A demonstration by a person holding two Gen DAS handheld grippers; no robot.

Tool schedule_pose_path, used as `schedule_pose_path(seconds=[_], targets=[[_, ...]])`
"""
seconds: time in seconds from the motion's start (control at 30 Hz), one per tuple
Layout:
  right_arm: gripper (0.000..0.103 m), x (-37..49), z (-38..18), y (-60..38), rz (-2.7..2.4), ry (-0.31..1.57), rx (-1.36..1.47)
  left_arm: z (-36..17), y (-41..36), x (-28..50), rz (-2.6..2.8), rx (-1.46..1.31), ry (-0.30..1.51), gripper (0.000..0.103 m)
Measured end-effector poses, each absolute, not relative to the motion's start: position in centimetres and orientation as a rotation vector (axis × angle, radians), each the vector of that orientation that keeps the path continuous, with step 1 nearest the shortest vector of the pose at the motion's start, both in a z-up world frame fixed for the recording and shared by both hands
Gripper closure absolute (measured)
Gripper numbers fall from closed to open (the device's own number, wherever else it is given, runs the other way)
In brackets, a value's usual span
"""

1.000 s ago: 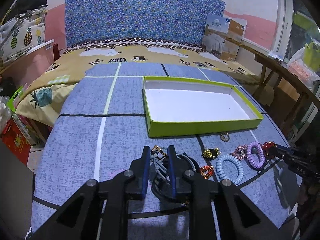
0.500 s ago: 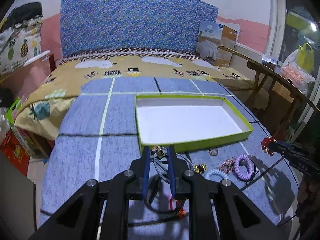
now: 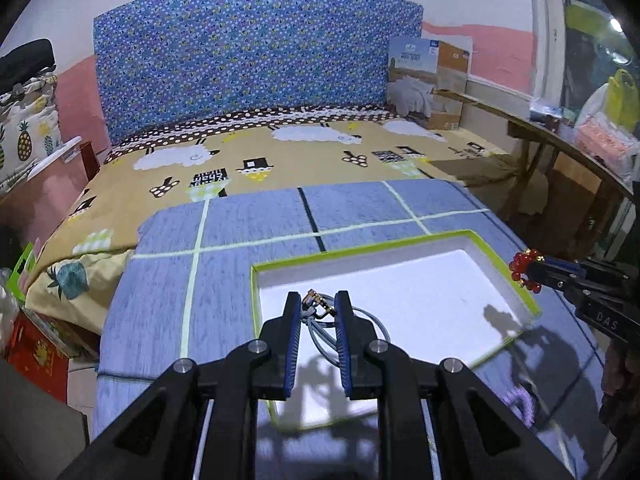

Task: Organize jewelry
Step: 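Drop grey cable from left tool into green box while right tool drops red beads, then grasp black watch strap with left tool while right tool reaches purple coil hair tie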

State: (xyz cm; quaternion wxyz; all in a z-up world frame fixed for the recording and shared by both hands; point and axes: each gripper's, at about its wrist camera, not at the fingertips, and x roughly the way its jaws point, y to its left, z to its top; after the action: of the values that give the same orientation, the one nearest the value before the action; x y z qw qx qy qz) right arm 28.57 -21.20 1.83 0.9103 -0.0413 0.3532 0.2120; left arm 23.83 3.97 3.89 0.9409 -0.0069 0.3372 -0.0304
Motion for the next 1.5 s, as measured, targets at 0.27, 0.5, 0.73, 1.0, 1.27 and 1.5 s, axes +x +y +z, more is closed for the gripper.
schedule_pose_path(seconds=[0.27,0.5,0.73,1.0,1.27,1.5], targets=[[0.091,33.0,-0.7,-20.0,0.413,0.786,-0.120,1.2,5.0,29.4,-0.013,0.010,0.772,0.085],[0.091,34.8,-2.2,-19.7,0.382,0.824,-0.143,-1.1,5.0,31.8,0.009,0.025,0.862,0.085],[0.090,35.4,-2.7,-20.0,0.367,0.838,-0.141,-2.0,4.6,32.3,0.014,0.026,0.904,0.085],[0.087,33.7,-1.3,-19.8,0.370,0.791,-0.140,-1.6,4.4,31.6,-0.011,0.011,0.892,0.074],[0.086,29.8,0.8,-19.7,0.387,0.711,-0.144,-0.1,4.4,28.9,-0.023,-0.007,0.823,0.072],[0.086,26.0,2.6,-20.1,0.395,0.650,-0.146,1.6,4.6,25.8,-0.033,-0.013,0.762,0.072]])
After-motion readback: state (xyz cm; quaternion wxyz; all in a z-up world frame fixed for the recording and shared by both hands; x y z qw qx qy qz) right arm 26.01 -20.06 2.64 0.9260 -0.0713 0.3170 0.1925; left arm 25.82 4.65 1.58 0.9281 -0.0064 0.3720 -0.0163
